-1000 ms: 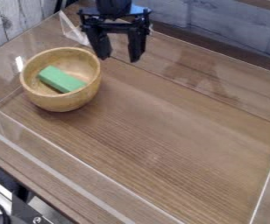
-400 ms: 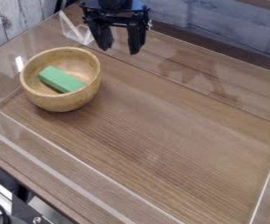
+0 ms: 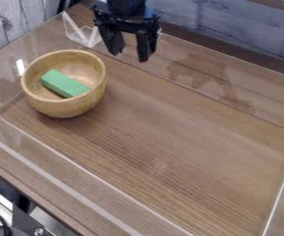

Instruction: Put green object into wooden bowl

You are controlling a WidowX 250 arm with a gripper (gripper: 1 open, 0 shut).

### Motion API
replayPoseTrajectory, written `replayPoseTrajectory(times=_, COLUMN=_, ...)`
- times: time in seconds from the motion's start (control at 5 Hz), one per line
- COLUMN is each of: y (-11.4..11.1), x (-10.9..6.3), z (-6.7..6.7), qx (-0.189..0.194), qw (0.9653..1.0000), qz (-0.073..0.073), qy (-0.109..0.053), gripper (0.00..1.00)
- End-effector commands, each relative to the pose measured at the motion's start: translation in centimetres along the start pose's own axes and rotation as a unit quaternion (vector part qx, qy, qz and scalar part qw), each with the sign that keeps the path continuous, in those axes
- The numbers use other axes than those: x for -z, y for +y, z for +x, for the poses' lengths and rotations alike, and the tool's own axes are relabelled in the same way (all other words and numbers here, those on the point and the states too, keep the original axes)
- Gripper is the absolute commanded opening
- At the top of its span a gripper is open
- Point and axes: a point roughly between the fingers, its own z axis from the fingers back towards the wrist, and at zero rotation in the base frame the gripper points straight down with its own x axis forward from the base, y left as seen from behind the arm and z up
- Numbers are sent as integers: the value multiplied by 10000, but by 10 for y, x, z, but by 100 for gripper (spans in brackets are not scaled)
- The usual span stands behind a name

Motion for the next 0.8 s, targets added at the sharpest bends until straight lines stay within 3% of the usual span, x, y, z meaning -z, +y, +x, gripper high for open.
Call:
replayPoseTrajectory(times=0.0, y=9, x=-8, z=9, qx=-43, qw=9996, qz=106, qy=-272, gripper=100)
replayPoseTrajectory(times=0.2, y=19, x=-6, z=12, qx=-186, qw=9990, qz=162, qy=-363, gripper=100)
replayPoseTrajectory(times=0.6, y=21, x=-27, z=22, qx=-241, qw=9982, qz=226, qy=-504, gripper=100)
